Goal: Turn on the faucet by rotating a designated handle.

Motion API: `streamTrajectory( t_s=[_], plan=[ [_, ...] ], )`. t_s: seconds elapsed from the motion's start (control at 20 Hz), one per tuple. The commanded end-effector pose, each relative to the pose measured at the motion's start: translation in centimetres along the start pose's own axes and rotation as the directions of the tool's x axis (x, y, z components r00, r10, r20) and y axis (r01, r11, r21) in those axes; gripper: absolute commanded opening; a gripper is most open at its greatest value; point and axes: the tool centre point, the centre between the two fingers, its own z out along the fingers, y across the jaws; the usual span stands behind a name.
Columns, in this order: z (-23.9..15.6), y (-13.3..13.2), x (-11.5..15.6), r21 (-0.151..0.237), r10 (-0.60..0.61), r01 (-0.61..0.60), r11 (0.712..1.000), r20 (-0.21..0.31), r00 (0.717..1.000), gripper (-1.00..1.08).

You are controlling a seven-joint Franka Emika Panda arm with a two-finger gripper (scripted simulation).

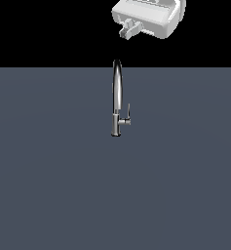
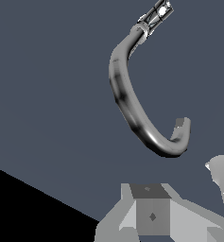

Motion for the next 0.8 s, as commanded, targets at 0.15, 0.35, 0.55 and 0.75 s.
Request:
streamTrajectory(
  t_s=[0.15, 0.35, 0.55, 0.75],
  plan=[
    [0.4, -0.1, 3.9, 0.081, 0.079, -0.086, 0.993, 0.088, 0.993, -1.0],
    [1.0, 0.0, 6.8, 0.138, 0.134, -0.156, 0.978, 0.158, 0.978, -1.0],
    [1.8, 0.2, 9.7, 0.191, 0.185, -0.232, 0.954, 0.234, 0.954, -1.0],
    [2.8, 0.6, 12.8, 0.239, 0.233, -0.315, 0.918, 0.317, 0.919, -1.0]
  ],
)
